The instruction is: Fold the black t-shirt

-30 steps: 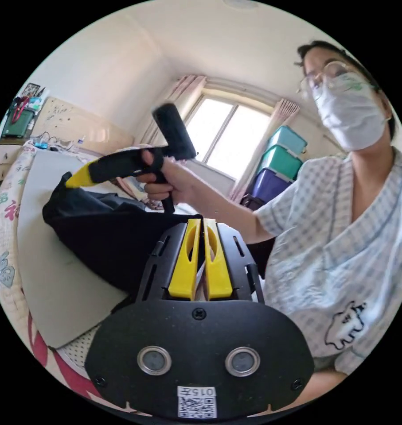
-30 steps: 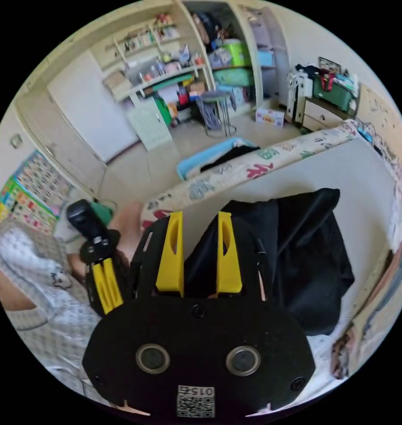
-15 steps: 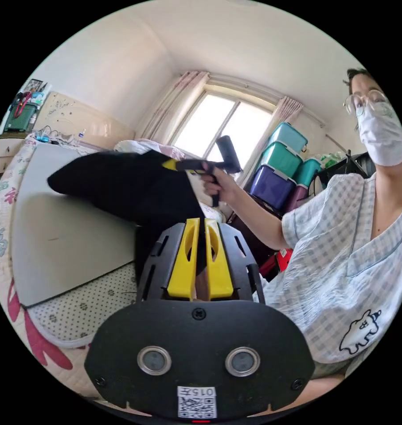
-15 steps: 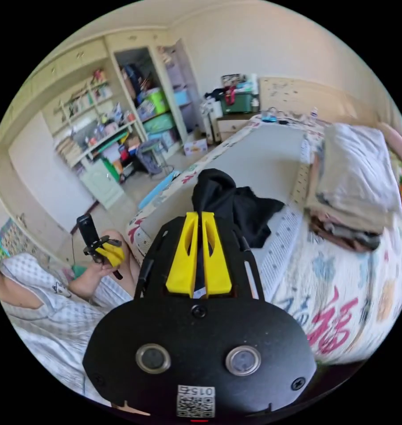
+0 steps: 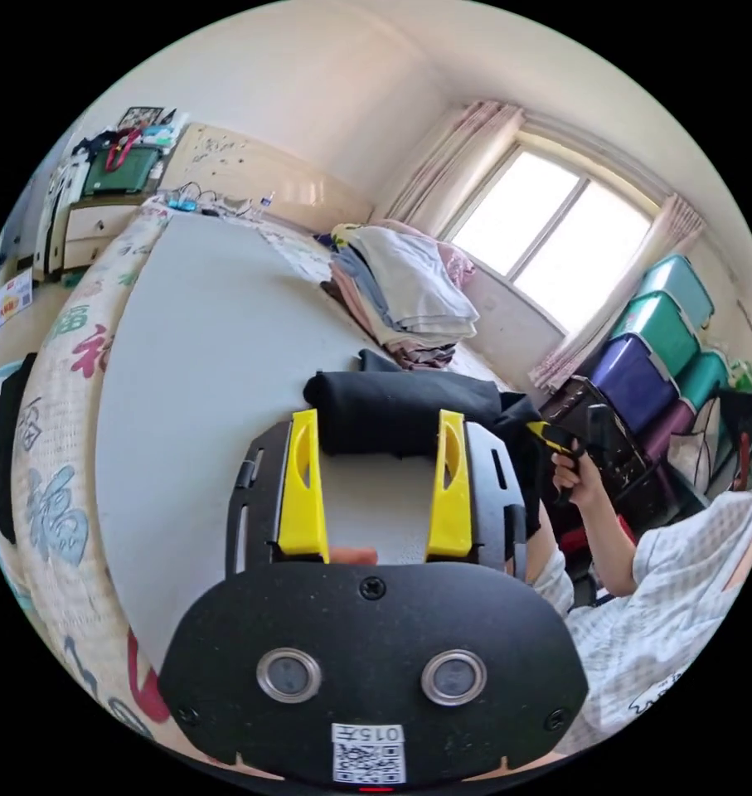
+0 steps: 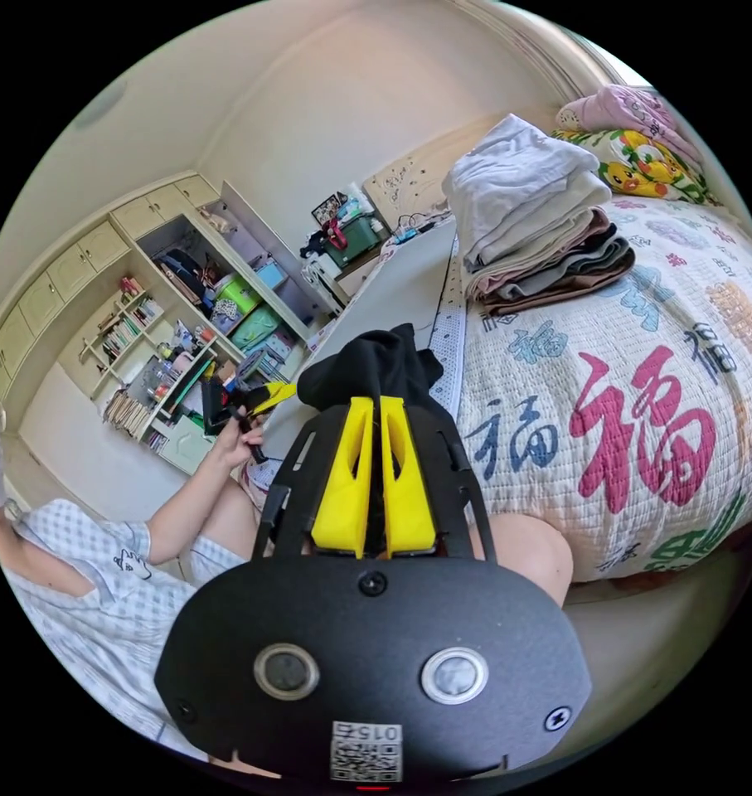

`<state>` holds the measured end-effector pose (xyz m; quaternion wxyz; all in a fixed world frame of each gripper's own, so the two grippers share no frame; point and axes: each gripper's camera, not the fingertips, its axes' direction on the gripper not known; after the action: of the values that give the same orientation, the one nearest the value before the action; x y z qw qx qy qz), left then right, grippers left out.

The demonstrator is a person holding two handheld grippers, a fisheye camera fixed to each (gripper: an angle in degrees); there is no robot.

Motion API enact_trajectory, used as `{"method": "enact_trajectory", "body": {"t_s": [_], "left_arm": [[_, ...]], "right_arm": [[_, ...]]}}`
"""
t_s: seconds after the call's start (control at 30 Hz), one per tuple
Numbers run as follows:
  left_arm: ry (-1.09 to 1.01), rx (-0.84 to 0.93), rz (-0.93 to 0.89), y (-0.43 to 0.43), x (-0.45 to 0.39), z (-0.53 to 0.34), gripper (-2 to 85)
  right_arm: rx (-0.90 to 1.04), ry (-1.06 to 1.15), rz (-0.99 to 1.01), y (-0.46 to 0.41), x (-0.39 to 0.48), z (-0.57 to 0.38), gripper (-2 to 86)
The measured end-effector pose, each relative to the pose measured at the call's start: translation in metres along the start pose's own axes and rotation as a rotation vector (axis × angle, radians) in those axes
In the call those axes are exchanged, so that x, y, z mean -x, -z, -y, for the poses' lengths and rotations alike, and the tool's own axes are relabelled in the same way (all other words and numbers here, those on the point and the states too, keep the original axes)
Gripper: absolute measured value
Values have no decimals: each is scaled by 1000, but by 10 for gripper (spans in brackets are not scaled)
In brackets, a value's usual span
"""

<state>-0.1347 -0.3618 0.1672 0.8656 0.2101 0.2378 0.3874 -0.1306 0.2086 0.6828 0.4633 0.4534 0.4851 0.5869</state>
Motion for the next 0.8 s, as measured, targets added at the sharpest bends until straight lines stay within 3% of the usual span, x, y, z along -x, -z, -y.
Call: {"method": "enact_trajectory", "body": {"t_s": [0.07,0.1,0.17,0.43,0.6,0.8], "left_arm": [[66,61,-95,-26,13,16,139],[131,87,-184,-37,23,22,67],[148,29,-306,-33,24,27,23],[-187,-325,-169,129,-97,42,6],[-354,-566,-140,265,-157,30,4],[-446,-743,-155,346,-183,-10,4]], "right_arm": [[1,9,-9,5,-4,-7,1],[1,12,-22,10,-5,-11,1],[-22,40,-60,24,-1,-16,0],[-263,209,-63,112,54,-19,-1],[-338,406,11,151,138,2,-1],[-443,589,45,180,236,30,0]]}}
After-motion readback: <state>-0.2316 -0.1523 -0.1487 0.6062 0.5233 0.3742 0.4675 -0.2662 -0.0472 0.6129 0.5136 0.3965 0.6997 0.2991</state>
